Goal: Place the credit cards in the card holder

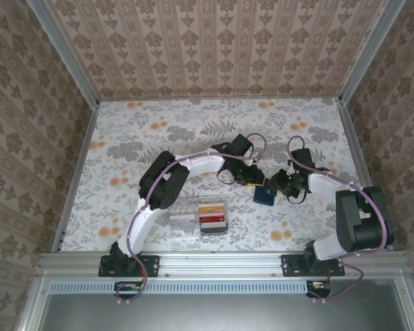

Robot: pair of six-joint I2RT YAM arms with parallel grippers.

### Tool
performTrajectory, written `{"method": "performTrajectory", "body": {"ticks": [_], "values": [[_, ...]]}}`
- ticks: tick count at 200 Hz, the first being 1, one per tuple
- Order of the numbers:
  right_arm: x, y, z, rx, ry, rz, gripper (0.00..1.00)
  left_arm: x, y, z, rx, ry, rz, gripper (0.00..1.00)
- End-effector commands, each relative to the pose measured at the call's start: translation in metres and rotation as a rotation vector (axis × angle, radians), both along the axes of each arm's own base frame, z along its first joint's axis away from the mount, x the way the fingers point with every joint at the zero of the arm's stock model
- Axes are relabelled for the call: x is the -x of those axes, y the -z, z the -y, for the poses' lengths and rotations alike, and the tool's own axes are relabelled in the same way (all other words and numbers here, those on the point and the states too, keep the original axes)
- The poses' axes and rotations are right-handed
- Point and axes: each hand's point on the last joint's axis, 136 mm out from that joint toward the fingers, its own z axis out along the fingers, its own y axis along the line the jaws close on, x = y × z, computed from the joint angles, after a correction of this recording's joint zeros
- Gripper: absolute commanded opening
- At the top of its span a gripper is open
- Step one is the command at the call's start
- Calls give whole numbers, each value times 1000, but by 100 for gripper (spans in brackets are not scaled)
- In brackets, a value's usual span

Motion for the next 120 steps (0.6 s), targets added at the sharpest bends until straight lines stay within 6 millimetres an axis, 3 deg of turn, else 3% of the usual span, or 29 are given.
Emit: {"method": "performTrajectory", "body": {"ticks": [1,27,60,67,120], "values": [[6,-5,2,20,-19,1,33,-2,-34,5,80,-6,24,32],[8,-9,2,28,-24,12,34,-3,-39,6,102,-15,34,32],[12,-10,1,43,-41,6,35,-6,-39,5,111,-34,28,13],[11,-19,-1,42,-48,39,36,-7,-38,4,112,-40,25,10],[15,-24,-15,97,-103,68,46,-12,-40,2,138,-76,5,8]]}}
